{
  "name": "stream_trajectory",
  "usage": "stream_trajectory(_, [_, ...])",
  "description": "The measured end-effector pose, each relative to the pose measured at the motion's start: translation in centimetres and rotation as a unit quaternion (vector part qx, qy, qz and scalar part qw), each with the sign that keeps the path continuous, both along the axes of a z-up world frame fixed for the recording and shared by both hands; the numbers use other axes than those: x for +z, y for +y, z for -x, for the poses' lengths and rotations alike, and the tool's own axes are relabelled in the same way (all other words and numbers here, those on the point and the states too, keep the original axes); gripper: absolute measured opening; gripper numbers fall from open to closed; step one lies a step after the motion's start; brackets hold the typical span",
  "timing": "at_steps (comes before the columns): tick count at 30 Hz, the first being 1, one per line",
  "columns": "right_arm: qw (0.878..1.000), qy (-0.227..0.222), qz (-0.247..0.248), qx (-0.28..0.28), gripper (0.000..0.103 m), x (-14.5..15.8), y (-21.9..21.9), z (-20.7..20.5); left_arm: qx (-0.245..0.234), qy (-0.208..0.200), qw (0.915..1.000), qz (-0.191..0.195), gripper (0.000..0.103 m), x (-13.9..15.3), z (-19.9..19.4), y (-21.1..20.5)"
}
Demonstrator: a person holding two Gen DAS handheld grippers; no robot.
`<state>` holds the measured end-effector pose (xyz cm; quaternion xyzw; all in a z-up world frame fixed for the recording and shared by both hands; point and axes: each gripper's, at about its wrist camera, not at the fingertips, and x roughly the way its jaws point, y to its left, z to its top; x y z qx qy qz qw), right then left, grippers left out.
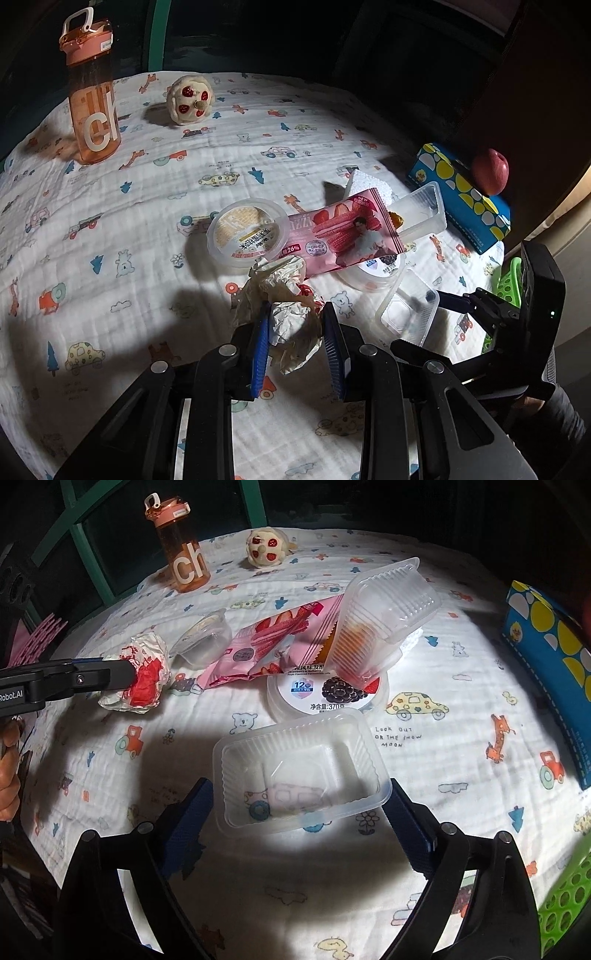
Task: Collect trash
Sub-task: 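Grasp the clear plastic tray with the right tool, then carry the tissue toward the basket with the left tool while the right tool drops the tray in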
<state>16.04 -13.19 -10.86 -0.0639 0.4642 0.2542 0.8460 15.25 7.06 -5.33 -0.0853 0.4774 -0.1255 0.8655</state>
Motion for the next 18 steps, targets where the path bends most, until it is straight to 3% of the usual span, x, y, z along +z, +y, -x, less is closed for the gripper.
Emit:
stream_trajectory(10, [0.999, -0.023, -0.02, -0.021, 0.088, 2.4, -1.9, 2.1, -0.014, -0.008, 0.9999, 0.002, 0.027, 1.1, 0.2, -1.1])
stream_trajectory(18, [0.994, -0.054, -0.048, -0.087, 0.088, 6.6, -7.8, 6.2, -0.048, -0.023, 0.9985, 0.009, 0.027, 2.8, 0.5, -4.0])
